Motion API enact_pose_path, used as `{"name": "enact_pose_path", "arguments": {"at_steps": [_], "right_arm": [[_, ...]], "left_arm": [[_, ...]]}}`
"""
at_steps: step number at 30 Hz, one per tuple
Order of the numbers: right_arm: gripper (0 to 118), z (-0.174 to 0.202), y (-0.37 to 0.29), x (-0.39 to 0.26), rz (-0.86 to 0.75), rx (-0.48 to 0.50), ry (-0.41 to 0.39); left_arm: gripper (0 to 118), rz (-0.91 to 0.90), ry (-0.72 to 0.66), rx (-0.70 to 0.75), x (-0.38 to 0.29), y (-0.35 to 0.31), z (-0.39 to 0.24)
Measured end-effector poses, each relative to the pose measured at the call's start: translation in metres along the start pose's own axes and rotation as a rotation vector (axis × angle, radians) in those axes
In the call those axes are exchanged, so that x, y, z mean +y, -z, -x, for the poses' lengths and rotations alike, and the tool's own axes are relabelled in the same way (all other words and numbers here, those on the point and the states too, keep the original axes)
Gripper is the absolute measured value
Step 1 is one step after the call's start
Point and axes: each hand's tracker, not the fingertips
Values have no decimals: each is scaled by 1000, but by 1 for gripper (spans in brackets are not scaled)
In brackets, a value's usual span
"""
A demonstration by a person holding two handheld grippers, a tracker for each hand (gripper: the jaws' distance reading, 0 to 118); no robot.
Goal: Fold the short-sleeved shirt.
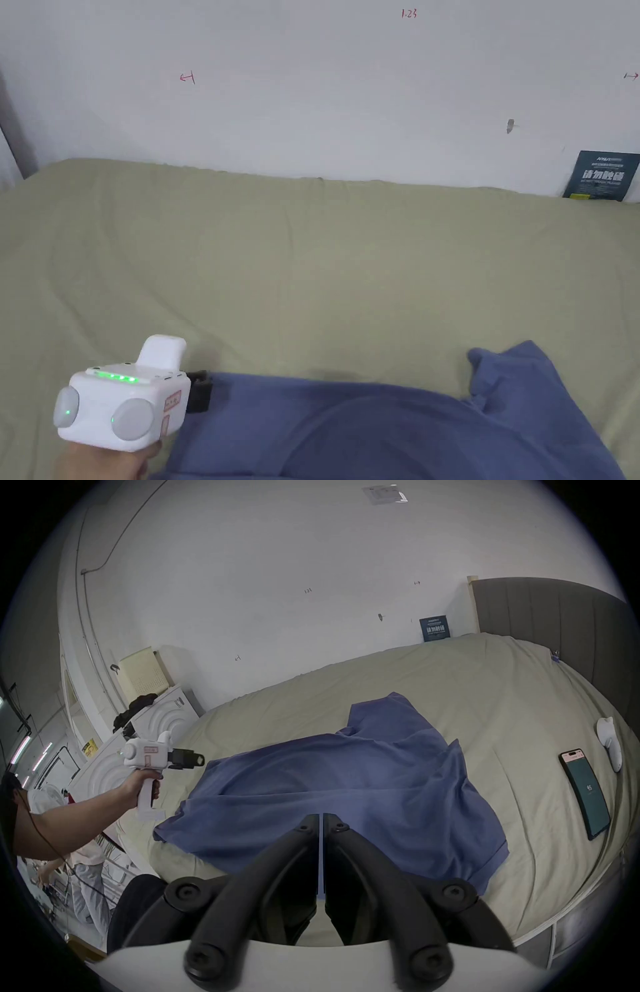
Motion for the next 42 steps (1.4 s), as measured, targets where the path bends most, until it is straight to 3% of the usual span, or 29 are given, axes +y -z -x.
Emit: {"name": "enact_pose_path", "arguments": {"at_steps": [1, 6, 8, 9, 10, 11, 12, 13, 17, 21, 23, 24, 25, 26, 31, 33, 35, 37, 38, 39, 40, 41, 42], "right_arm": [[4, -2, 4, 1, 5, -5, 3], [4, -10, 23, 6, 31, -26, 21], [4, -14, 30, 10, 42, -35, 29], [4, -16, 34, 14, 51, -48, 25], [4, -17, 37, 18, 54, -58, 18], [4, -19, 41, 23, 56, -67, 10], [4, -21, 46, 31, 65, -83, -4], [4, -24, 53, 40, 80, -98, -24], [4, -40, 88, 79, 83, -171, -131], [6, -71, 148, 129, 138, -221, -197], [22, -87, 179, 150, 141, -272, -230], [47, -98, 195, 161, 146, -261, -226], [91, -108, 212, 170, 170, -276, -223], [114, -116, 226, 175, 211, -305, -224], [118, -140, 287, 180, 381, -376, -207], [118, -140, 304, 169, 477, -416, -245], [111, -142, 308, 158, 551, -427, -250], [95, -143, 303, 153, 557, -372, -140], [80, -141, 297, 157, 502, -384, -100], [62, -137, 293, 158, 503, -365, -127], [26, -132, 290, 159, 511, -339, -150], [1, -126, 286, 162, 510, -334, -192], [1, -122, 282, 165, 516, -338, -230]], "left_arm": [[106, 17, 6, 15, 6, 13, 1], [105, 64, 58, 49, 15, 59, -4], [98, 100, 88, 68, 11, 69, -9], [92, 118, 103, 79, 10, 75, -13], [76, 81, 97, 63, 9, 65, -14], [54, 54, 110, 70, 10, 59, -18], [23, 35, 131, 107, 10, 41, -34], [0, 24, 140, 140, 9, 34, -42], [0, 72, 84, 14, 2, 19, -55], [0, -13, 65, -32, 3, -10, -56], [0, -50, 44, -68, 7, -29, -58], [0, -56, 46, -76, 11, -36, -53], [0, -61, 50, -80, 13, -43, -53], [0, -66, 55, -84, 14, -48, -53], [0, -67, 76, -91, 20, -55, -47], [0, -58, 77, -83, 22, -48, -44], [0, -49, 71, -81, 22, -43, -40], [0, -38, 74, -69, 21, -36, -38], [0, -34, 75, -67, 20, -34, -37], [0, -30, 74, -66, 20, -33, -38], [0, -25, 74, -64, 19, -31, -40], [0, -22, 74, -61, 18, -29, -40], [0, -17, 76, -52, 18, -27, -40]]}}
